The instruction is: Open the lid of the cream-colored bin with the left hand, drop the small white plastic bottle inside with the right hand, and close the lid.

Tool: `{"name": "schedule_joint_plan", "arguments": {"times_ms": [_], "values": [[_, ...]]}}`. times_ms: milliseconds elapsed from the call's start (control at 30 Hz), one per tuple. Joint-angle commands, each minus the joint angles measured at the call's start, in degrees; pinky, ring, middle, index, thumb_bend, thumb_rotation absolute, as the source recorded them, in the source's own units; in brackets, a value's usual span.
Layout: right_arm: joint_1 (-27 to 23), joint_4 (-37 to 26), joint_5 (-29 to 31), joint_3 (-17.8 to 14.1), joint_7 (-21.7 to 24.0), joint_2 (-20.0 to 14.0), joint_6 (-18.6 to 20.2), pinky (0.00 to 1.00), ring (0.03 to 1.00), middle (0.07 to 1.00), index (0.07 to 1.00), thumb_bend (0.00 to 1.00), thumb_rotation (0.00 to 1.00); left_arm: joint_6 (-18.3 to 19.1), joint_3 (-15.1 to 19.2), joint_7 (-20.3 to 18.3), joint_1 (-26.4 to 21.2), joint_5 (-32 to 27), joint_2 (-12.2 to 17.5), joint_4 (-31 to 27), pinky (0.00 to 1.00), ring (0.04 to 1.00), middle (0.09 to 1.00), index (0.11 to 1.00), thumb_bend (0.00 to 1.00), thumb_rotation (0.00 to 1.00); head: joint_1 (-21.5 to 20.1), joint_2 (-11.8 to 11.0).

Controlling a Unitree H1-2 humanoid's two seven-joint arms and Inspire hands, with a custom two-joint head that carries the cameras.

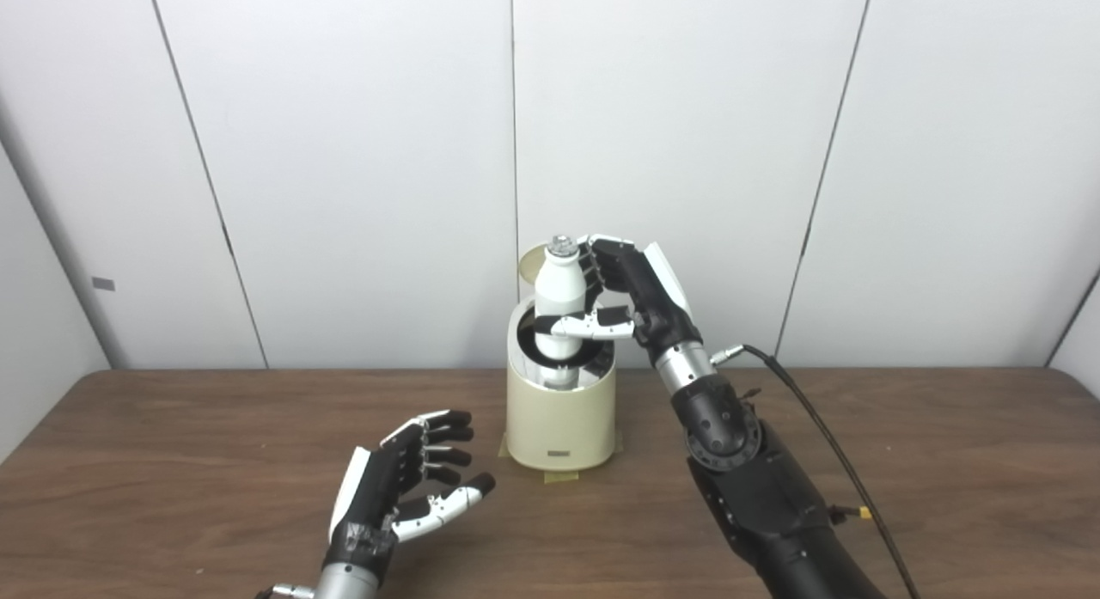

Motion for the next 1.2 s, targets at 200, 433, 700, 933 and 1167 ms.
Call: {"name": "schedule_joint_plan", "arguments": {"times_ms": [200,433,700,933,1167], "values": [[-3.6,-2.4,-2.9,0.5,-2.7,-2.3,-3.0,0.45,0.391,0.480,0.532,0.50,0.00,-0.6,0.0,0.0,-2.0,-0.5,0.3,-2.0,0.57,0.635,0.711,0.741,0.69,0.07,-0.1,0.5],[-3.0,-5.0,-5.4,4.4,4.5,-5.1,3.4,0.55,0.662,0.696,0.597,0.67,0.03,-0.2,0.2,-0.4,-1.8,-1.1,0.3,-2.1,0.56,0.638,0.715,0.742,0.69,0.07,-0.3,0.8],[-2.2,-7.1,-6.6,6.0,6.7,-6.5,5.5,0.75,0.896,0.890,0.757,0.83,0.00,-0.3,0.0,-0.4,-1.7,-1.2,0.7,-2.0,0.57,0.641,0.717,0.744,0.68,0.07,-0.4,1.1],[-1.6,-7.8,-5.8,5.5,7.8,-6.7,5.4,0.72,0.874,0.871,0.752,0.82,0.00,-0.5,0.0,-0.4,-1.8,-1.4,0.7,-1.7,0.58,0.646,0.719,0.742,0.68,0.06,-0.5,1.1],[0.2,-9.9,-3.8,4.3,7.5,-6.5,4.2,0.64,0.783,0.803,0.729,0.80,0.00,-0.6,0.0,-0.4,-1.7,-1.3,0.8,-1.8,0.56,0.636,0.716,0.740,0.68,0.05,-0.4,1.2]]}}
